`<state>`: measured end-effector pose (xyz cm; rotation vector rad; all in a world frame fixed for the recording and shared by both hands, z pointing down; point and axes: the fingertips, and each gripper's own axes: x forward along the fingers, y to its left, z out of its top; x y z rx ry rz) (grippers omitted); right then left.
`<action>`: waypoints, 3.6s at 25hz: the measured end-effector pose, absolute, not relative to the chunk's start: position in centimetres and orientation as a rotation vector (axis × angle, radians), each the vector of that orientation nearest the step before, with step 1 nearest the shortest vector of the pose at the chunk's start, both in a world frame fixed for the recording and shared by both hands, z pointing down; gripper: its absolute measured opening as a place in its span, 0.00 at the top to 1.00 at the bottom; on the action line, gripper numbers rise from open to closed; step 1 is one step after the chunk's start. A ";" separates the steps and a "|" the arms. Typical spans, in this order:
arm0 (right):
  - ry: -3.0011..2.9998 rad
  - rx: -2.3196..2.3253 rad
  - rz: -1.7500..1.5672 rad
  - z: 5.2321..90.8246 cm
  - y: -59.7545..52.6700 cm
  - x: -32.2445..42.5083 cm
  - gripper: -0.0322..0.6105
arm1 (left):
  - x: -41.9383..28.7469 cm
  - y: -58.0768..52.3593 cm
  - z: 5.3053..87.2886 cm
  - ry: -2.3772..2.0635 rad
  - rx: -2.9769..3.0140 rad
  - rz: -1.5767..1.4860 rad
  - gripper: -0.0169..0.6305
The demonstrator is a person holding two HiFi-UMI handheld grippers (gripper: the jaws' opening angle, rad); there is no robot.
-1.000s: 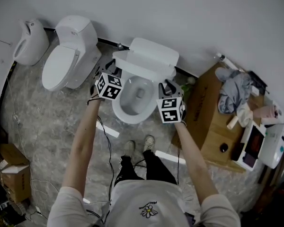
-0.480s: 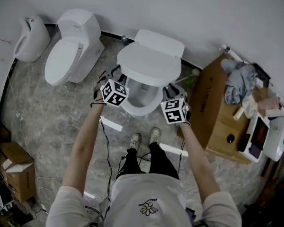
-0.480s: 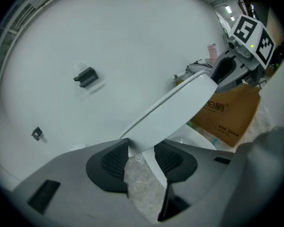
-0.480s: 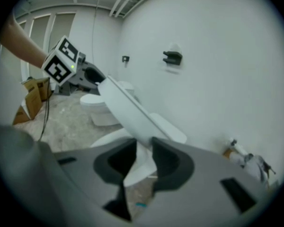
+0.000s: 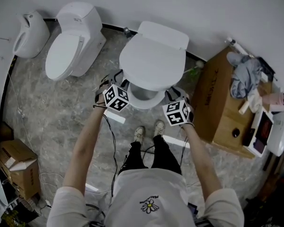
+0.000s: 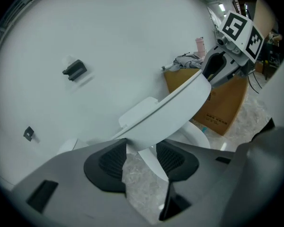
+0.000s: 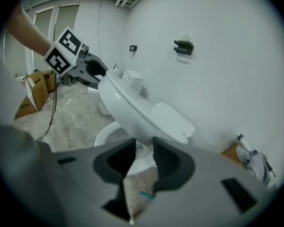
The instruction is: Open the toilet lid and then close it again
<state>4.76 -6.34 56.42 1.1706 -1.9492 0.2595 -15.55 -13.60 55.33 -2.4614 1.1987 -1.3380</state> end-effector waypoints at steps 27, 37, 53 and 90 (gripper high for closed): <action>-1.916 0.951 0.471 68.2 0.3 2.9 0.83 | -18.2 -5.6 68.1 0.916 -2.473 -1.719 0.60; -1.902 0.865 0.506 73.3 1.6 2.3 0.85 | -19.1 -3.8 73.5 0.786 -2.512 -1.847 0.58; -1.856 0.815 0.649 80.9 3.2 1.9 0.87 | -19.7 -2.1 81.6 0.743 -2.558 -1.957 0.58; -1.783 0.908 0.635 82.0 2.0 4.5 0.88 | -21.5 -2.4 83.0 0.972 -2.489 -2.113 0.58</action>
